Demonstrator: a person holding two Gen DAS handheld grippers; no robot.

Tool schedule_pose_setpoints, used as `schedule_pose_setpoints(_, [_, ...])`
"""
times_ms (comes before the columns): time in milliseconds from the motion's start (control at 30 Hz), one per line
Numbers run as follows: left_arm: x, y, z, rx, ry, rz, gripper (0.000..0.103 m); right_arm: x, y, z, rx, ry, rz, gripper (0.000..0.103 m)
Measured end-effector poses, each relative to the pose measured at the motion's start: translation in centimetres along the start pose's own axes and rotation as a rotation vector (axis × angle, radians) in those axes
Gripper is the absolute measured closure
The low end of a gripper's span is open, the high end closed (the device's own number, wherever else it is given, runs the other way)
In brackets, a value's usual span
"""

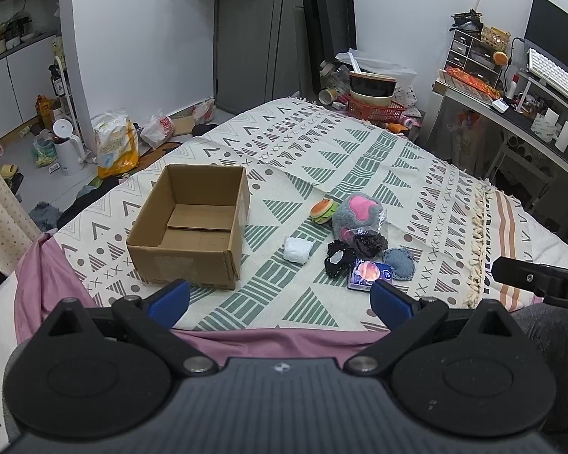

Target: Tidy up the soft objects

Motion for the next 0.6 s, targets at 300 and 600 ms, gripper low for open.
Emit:
schedule_pose_setpoints(300, [0.2,-0.1,0.5,0.005,-0.007,-0.009,0.002,-0.1,0.1,0.0,0.000,-0.005,-0.006,0.000])
schedule_pose_setpoints(600, [-0.2,0.1,1.2,0.002,-0.023,-0.019,0.002,-0.2,0.3,0.3,0.012,-0.016,-0.021,0.000])
Point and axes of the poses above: each gripper's, at about its wrist camera, not at the fingertips, and z roughly the way its jaws point, x to its left, y to its top, the point moved 2 cm from there along z, roughly the way its jaws point, and after that the axes turned 4 degrees about z, right-handed, at the moved point
